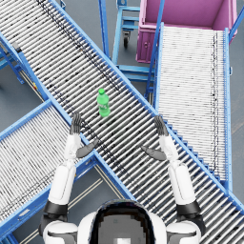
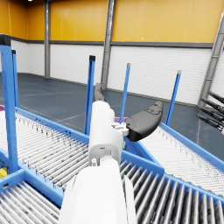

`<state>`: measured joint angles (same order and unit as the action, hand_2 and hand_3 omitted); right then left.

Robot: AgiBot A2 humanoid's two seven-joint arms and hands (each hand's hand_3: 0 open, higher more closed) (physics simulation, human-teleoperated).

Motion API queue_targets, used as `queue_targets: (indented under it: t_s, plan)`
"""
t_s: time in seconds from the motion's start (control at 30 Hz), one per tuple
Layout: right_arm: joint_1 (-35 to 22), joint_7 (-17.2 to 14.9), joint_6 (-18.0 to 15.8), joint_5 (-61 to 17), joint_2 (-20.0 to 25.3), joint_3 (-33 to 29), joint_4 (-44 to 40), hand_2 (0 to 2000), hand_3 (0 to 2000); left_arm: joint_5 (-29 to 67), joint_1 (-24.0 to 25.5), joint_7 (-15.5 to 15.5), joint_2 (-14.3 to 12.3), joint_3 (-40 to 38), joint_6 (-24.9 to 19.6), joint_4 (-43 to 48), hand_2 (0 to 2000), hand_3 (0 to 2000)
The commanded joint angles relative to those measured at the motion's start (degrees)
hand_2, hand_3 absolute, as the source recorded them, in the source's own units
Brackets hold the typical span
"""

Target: Pick up the oil and place it on the left assembly line, put the cola on the right, and keep Sprite still

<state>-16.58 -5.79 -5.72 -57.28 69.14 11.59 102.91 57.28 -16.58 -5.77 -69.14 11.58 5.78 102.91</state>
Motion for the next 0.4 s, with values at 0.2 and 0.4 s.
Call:
queue_targets:
  t_s: [0.2, 0.4]
  plan:
    - [0.0, 0.0, 0.0, 0.0, 0.0, 0.0, 0.0, 0, 0, 0.0, 0.0, 0.0, 0.0, 0.0, 0.0, 0.0, 0, 0]
    - [0.0, 0.0, 0.0, 0.0, 0.0, 0.0, 0.0, 0, 0, 0.0, 0.0, 0.0, 0.0, 0.0, 0.0, 0.0, 0, 0]
